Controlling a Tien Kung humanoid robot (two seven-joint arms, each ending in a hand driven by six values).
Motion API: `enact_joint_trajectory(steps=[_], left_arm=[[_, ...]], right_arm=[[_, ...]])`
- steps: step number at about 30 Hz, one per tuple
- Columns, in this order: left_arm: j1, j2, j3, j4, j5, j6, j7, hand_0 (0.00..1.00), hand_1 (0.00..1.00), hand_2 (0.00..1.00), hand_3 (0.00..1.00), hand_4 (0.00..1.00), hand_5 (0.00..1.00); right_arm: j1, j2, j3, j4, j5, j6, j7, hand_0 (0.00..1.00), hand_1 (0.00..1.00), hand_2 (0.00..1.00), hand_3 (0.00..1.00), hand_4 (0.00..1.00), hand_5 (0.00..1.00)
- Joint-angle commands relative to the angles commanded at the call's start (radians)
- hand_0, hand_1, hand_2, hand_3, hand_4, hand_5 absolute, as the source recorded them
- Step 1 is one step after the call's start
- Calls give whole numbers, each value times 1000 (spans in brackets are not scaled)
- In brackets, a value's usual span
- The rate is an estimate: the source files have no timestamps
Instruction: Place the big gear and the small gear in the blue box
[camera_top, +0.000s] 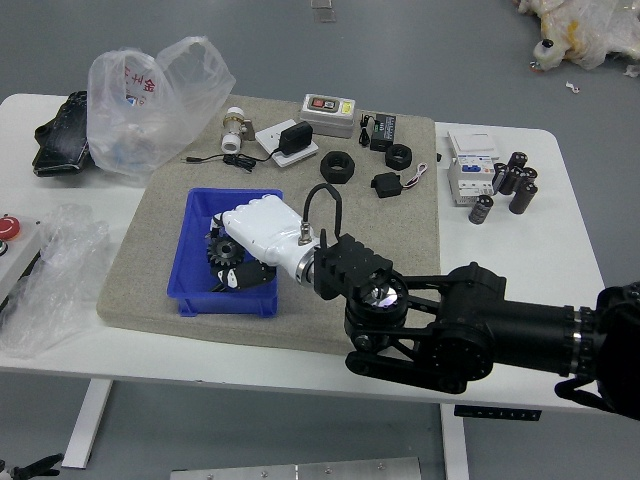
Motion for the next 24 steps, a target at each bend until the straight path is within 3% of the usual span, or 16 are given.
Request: enact_joint_trajectory(steps=[1,5,6,18,23,24], left_arm=[[-1,2,2,0,-3,1,-2,618,592,542,620,677,549],[-2,4,-1,0,-1,2,-2,618,592,542,620,677,549],[-2,4,-2,-1,1,1,-1,618,591,542,621,676,553],[1,-1,-28,-6,42,-11,23,630,608,571,634,681,562],[4,-2,-51,-14,51,-22,83,630,608,571,634,681,562],[5,-2,-54,-16,52,-24,92,643,627,616,653,685,574]], right_arm=[[0,0,1,-3,2,6,-2,350,533,547,998,549,248],[0,0,7,-9,0,29,-11,350,533,547,998,549,248],[0,-1,10,-10,-1,32,-11,361,547,750,998,621,263],[2,-5,21,1,1,6,17,354,540,764,998,637,273],[0,-3,16,8,0,-3,23,354,540,764,998,637,273],[-1,-3,17,8,0,-5,24,354,537,765,998,638,275]])
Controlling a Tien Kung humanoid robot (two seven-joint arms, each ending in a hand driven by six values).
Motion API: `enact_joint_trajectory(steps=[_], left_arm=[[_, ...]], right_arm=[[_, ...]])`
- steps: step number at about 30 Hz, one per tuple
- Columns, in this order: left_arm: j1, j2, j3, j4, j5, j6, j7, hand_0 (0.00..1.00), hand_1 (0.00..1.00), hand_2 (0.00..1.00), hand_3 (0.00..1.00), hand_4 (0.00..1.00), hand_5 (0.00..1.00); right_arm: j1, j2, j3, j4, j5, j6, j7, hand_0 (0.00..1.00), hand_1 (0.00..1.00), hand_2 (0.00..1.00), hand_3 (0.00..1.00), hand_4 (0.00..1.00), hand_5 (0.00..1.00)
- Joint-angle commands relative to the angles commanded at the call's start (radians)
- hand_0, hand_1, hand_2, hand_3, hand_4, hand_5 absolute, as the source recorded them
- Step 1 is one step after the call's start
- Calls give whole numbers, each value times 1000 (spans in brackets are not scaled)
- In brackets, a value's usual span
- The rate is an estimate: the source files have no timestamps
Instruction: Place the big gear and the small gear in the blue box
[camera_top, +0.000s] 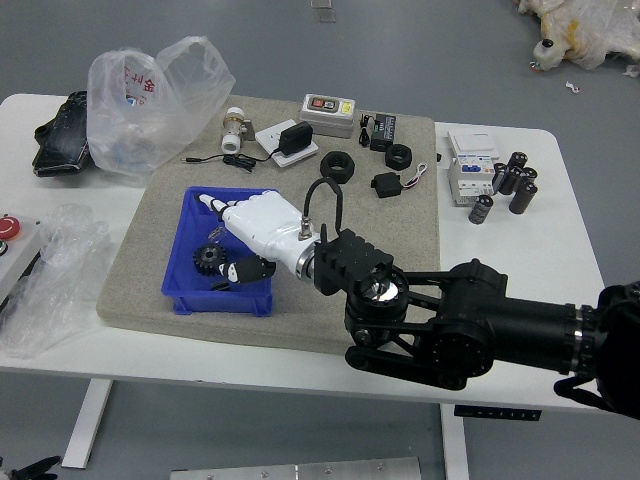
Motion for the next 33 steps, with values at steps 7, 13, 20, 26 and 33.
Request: enact_joint_trajectory(steps=[7,13,20,26,33], left_arm=[[3,-2,-8,-3,7,-1,24,644,628,618,657,680,576],[5,-6,-5,-2,8,-6,30,643,627,619,659,680,577],[9,-12,1,-1,4,-12,36,644,627,619,663,685,580],[10,-16,2,-2,-6,-16,43,648,631,619,667,698,601],[0,-13,-13,-4,10,-35,68,659,642,619,679,706,620]], right_arm=[[-19,-41,96,6,-26,-14,0,360,540,765,998,636,276],[-77,-125,252,18,-24,-47,22,441,653,777,998,651,276],[-211,-200,460,28,82,-113,117,745,863,928,998,859,485],[-328,-229,629,51,164,-144,235,998,998,998,998,933,561],[-443,-244,802,53,303,-170,408,998,998,998,998,998,719]])
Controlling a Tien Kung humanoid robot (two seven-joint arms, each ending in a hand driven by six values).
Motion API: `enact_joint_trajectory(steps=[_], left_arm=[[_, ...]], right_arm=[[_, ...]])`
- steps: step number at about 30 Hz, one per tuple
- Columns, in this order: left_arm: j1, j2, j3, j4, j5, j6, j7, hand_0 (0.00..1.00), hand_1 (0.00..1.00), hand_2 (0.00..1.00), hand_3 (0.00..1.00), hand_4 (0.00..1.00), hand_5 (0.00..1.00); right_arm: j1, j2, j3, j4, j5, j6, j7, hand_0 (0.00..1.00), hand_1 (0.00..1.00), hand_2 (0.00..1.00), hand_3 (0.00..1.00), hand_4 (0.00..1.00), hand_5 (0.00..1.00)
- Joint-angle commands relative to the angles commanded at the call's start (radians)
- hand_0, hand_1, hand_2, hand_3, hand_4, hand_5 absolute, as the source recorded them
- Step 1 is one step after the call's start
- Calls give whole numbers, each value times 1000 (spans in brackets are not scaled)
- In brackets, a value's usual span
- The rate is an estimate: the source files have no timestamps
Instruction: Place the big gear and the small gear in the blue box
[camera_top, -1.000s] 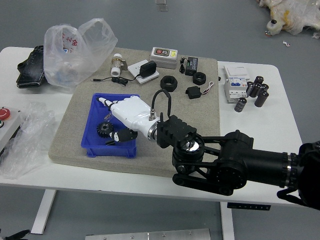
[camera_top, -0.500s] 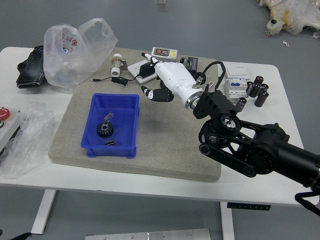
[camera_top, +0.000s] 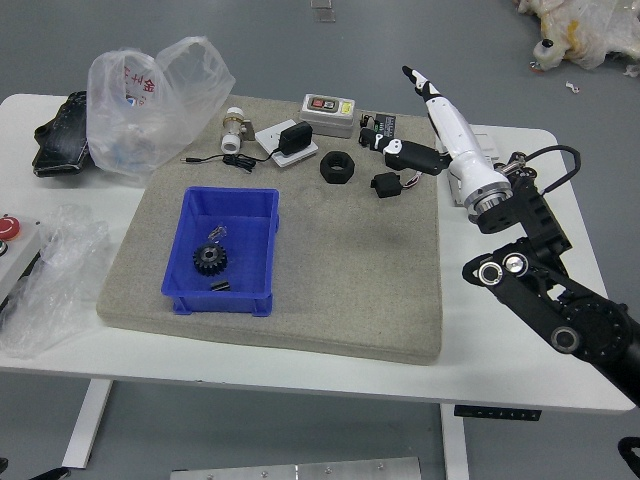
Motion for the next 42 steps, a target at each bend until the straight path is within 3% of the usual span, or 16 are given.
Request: enact_joint_trajectory(steps=[2,3,9,18,27,39,42], left_arm=[[-5,2,-4,0,5,-4,7,659,642,619,679,706,620],[-7,3,-5,0,7,-7,9,666,654,629,683,705,622],[-10,9,-13,1,24,-18,10,666,654,629,683,705,622],[-11,21,-30,1,60,-32,8,668,667,657,688,710,631],[-21,21,-34,7,96,-31,-46,658,650,645,688,714,631],[-18,22,-33,8,101,-21,-62,646,632,627,678,715,624],[-11,16,-29,7,86,-15,-60,645,606,584,678,715,621]], right_arm=[[-28,-3,45,0,35,1,50,998,998,998,998,998,719],[-41,-5,63,2,45,3,70,998,998,998,998,998,998],[-125,-27,148,42,32,23,170,998,998,998,998,998,998],[-247,-48,190,98,141,33,267,998,962,991,998,998,998],[-300,-57,221,107,189,32,306,998,942,965,982,998,998],[-314,-65,219,114,236,41,345,998,931,951,976,998,998],[-309,-65,199,113,287,46,366,974,921,959,972,998,998]])
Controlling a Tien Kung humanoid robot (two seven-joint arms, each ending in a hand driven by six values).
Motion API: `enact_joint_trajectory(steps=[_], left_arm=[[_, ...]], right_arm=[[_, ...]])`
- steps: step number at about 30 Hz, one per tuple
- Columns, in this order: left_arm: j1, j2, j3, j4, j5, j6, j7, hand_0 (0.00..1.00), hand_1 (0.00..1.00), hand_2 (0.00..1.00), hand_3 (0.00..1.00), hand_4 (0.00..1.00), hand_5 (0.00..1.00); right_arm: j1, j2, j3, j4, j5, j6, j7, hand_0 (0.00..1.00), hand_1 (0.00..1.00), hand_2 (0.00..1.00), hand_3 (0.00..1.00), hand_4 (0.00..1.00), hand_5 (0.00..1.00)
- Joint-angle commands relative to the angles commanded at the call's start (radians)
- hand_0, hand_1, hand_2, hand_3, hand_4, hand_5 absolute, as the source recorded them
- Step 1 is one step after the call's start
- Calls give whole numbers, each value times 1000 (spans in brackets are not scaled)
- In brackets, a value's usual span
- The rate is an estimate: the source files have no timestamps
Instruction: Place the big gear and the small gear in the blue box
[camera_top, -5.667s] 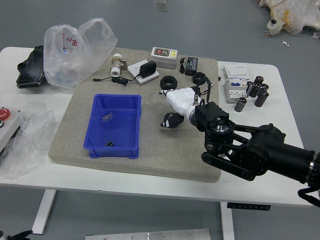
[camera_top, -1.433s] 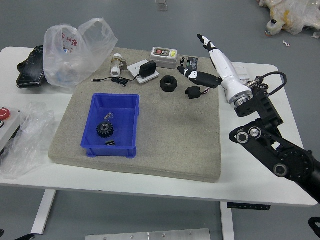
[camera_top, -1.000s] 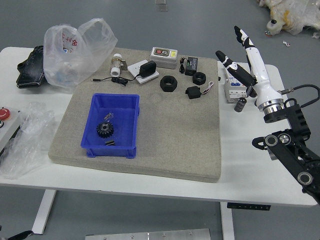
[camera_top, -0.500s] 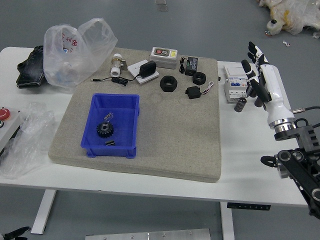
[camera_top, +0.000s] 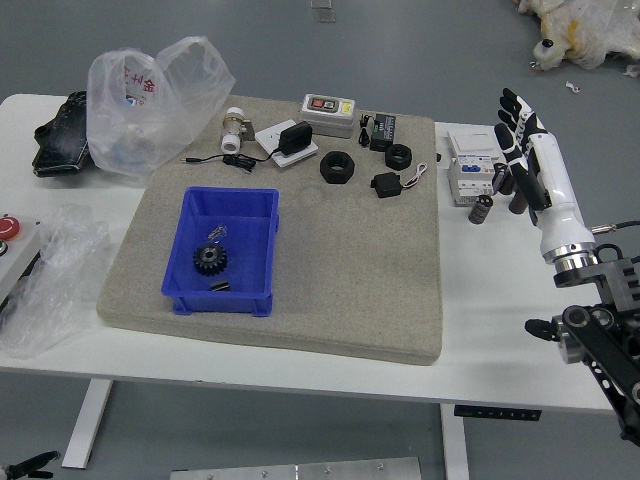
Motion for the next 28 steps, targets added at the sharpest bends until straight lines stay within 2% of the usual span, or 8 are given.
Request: enact_joint_trajectory(steps=[3,4,9,10,14,15,21,28], left_arm=[[10,-5,2,-1,-13,5,4,645,606,584,678,715,621],[14,-5,4,-1,-18,8,5,641,490,473,675,714,622],[19,-1,20,1,-48,18,-5,641,490,473,675,714,622],[18,0,23,2,-52,18,-6,640,461,461,675,714,621],[13,1,32,4,-66,22,-13,640,461,461,675,714,621],[11,2,34,4,-70,24,-16,638,465,465,669,705,606],[8,9,43,5,-83,36,-30,638,465,465,669,705,606],[24,14,40,3,-81,39,-28,636,481,492,667,705,598]], right_arm=[[6,-2,-16,4,38,7,12,974,921,959,972,998,998],[6,-2,-19,6,52,11,15,936,884,951,951,998,998],[-1,3,-12,14,87,24,20,936,884,951,951,998,998],[-1,6,-9,14,94,27,20,760,746,845,875,998,998],[-2,17,4,15,120,42,16,760,746,845,875,998,998],[-2,21,7,13,124,44,15,652,661,752,823,998,998],[0,32,21,3,126,50,7,652,661,752,823,998,998],[9,37,17,6,143,63,9,642,640,741,810,998,998]])
